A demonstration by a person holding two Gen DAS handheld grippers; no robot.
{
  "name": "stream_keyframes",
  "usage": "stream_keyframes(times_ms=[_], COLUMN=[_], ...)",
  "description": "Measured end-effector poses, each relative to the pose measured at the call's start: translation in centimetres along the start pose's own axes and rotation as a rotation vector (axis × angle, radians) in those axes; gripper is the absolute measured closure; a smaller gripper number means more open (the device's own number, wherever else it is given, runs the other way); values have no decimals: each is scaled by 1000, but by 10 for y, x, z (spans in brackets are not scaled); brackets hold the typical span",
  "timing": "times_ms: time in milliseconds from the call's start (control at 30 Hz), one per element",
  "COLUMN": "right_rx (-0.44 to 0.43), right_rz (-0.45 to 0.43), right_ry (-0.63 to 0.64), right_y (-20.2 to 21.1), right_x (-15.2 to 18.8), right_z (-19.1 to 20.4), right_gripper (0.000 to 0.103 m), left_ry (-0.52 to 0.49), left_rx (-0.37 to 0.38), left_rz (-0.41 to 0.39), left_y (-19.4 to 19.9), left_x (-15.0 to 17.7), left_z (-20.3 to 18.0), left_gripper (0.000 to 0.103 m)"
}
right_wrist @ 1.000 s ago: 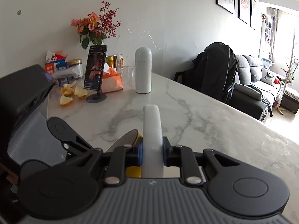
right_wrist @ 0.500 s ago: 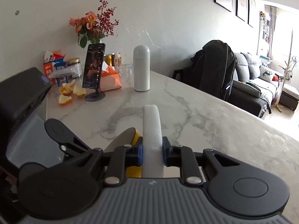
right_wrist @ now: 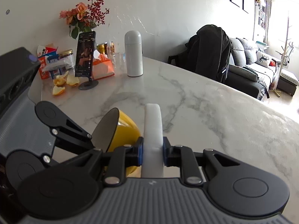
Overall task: Clean bowl
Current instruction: 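Rotate the yellow bowl upright with the left gripper while the right gripper withdraws the sponge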
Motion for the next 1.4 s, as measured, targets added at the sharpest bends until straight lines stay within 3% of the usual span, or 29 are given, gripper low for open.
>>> stream_keyframes(times_ms=[267,400,467,533,600,767,900,967,1133,1233,1333,1400], right_rx=[48,98,81,75,80,78,83,91,100,96,89,83], right_rz=[5,-4,-12,-15,-12,-8,-9,-9,-10,-14,-18,-21], right_ry=[-68,-109,-132,-134,-123,-133,-156,-164,-171,-170,-167,-163], right_y=[1,9,13,14,13,8,4,2,0,-1,-3,-6], right_x=[15,19,19,20,21,24,25,26,25,23,20,17], right_z=[-16,-34,-38,-38,-38,-40,-44,-48,-53,-53,-51,-49], right_gripper=[81,80,80,80,80,80,80,80,80,80,80,80], left_ry=[-63,-82,-79,-60,-40,4,33,87,181,185,201,221], left_rx=[2,-6,-7,-5,-2,22,18,9,-116,-204,-244,-228], left_rz=[18,25,26,22,19,9,-40,-69,-138,-106,-63,-38], left_y=[-14,-16,-16,-14,-13,-9,6,17,44,41,33,28], left_x=[0,4,4,2,0,-7,-17,-23,-29,-23,-15,-8], left_z=[-13,-15,-13,-9,-4,1,4,11,36,49,62,64], left_gripper=[85,83,82,79,69,64,46,43,43,43,55,71])
Point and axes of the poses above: each gripper's, at about its wrist camera, not at the fingertips, and y roughly against the way its jaws point, z to its left, x to its underside, the point moved 10 cm from there along -y, roughly the way its jaws point, and after that the axes turned 1 degree about x, right-handed, at the moved point
